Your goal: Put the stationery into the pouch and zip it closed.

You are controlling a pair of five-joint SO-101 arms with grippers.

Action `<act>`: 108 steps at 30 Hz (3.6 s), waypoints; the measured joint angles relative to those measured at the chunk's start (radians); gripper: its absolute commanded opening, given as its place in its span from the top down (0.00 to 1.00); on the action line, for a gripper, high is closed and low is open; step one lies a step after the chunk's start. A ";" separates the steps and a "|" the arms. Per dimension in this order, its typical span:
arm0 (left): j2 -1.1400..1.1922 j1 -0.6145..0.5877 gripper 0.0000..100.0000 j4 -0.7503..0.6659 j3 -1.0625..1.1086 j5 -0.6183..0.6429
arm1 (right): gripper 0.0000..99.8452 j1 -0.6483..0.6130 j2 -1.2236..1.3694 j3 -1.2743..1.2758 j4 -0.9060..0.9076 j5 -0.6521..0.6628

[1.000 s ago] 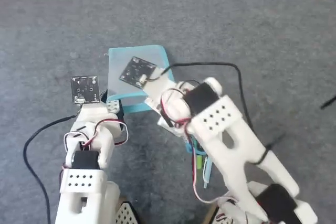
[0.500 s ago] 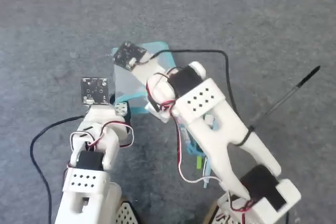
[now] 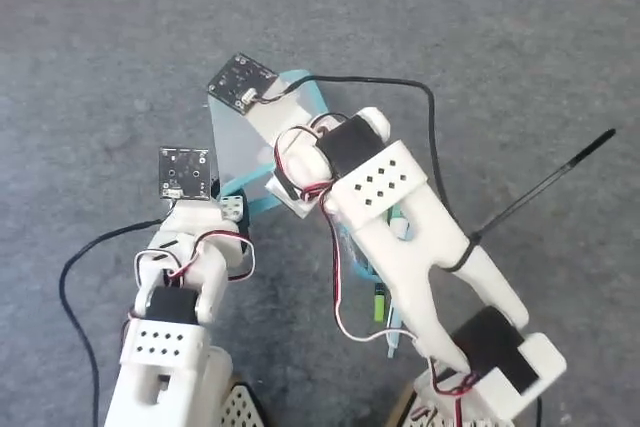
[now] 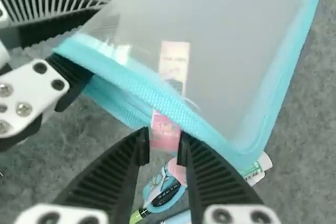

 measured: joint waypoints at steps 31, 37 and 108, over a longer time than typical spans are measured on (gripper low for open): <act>0.000 -0.100 0.99 -0.002 0.000 -0.011 | 0.85 0.287 -0.566 0.905 -0.184 0.002; 0.000 -0.118 0.99 -0.002 0.000 -0.011 | 0.85 0.365 -0.566 1.049 -0.292 0.002; 0.000 -0.118 0.99 -0.021 0.000 -0.011 | 0.99 0.356 -0.681 0.212 0.304 0.041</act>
